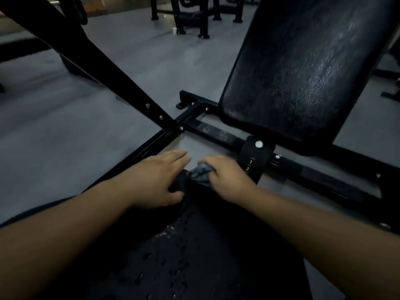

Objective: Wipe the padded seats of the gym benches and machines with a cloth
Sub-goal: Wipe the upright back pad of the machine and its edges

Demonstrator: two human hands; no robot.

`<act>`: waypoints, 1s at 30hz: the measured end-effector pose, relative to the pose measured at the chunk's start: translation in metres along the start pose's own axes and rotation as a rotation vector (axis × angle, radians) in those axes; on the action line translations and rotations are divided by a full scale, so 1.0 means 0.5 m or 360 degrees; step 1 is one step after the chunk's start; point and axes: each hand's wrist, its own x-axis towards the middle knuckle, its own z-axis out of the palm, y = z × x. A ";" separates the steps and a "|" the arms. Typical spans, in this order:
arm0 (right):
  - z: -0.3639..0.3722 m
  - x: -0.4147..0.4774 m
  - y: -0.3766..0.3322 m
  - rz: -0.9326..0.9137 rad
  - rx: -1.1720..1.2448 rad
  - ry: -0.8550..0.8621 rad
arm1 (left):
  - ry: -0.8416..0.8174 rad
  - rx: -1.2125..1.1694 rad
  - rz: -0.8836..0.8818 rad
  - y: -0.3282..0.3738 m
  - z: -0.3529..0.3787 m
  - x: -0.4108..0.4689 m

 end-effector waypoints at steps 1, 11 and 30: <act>0.029 -0.007 -0.007 0.0069 0.0154 0.0032 | -0.0025 -0.0025 -0.0009 -0.005 0.004 -0.008; 0.023 -0.061 -0.008 -0.0151 0.0394 -0.0435 | -0.0435 -0.0453 -0.0278 -0.037 0.003 -0.027; 0.002 0.070 -0.089 0.0942 0.2082 -0.0251 | -0.0449 -0.0768 -0.0364 -0.060 -0.001 -0.004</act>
